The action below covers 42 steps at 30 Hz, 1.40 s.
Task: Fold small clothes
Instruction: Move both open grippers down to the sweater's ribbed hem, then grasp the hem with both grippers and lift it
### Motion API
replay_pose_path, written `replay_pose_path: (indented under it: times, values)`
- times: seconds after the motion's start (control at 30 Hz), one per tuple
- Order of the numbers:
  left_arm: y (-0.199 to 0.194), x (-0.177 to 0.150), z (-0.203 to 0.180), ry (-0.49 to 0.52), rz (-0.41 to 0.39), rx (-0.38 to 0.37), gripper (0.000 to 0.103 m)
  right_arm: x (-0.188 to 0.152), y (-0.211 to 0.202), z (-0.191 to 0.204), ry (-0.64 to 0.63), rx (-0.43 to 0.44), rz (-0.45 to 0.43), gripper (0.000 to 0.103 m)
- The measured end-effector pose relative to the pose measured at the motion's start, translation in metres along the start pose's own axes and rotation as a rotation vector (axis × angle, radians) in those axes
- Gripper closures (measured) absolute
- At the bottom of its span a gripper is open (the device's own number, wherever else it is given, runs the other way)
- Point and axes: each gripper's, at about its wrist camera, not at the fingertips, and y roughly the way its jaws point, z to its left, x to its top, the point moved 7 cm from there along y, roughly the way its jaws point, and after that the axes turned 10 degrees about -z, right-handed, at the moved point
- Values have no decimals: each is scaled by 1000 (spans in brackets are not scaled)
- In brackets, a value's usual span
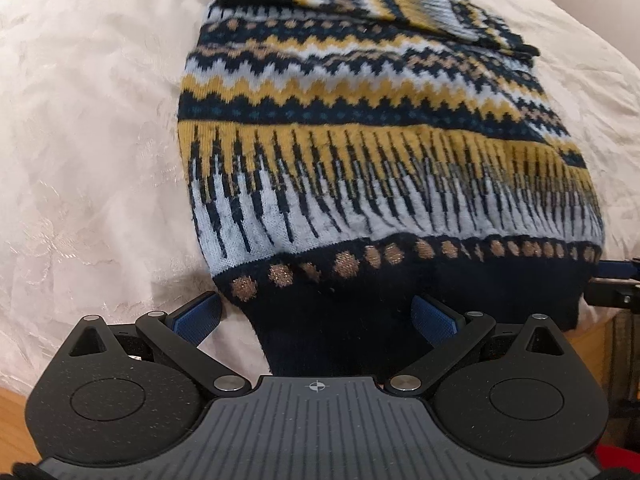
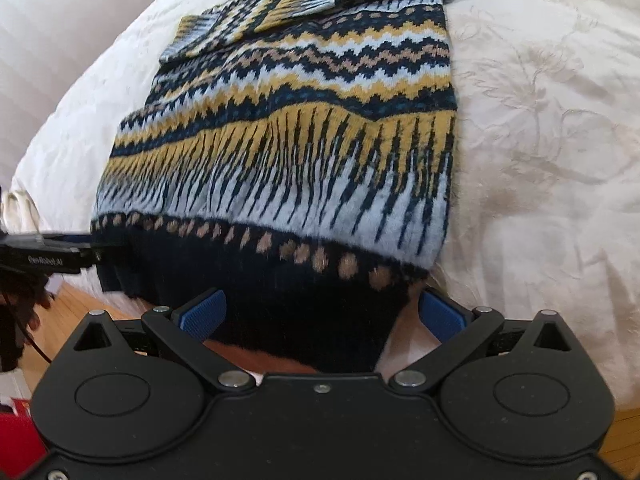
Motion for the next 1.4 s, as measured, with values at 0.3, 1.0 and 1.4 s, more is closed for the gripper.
replay_pose_path:
  times: [0.3, 1.0, 1.4]
  values:
    - [15, 1, 7, -32, 68, -11, 0, 6, 16, -3, 24, 66, 19, 0]
    - [-29, 25, -6, -179, -14, -56, 93, 50, 0, -1, 38, 248, 178, 86]
    - [-55, 146, -10, -287, -285, -7, 93, 177, -20, -5, 63, 376, -58, 86]
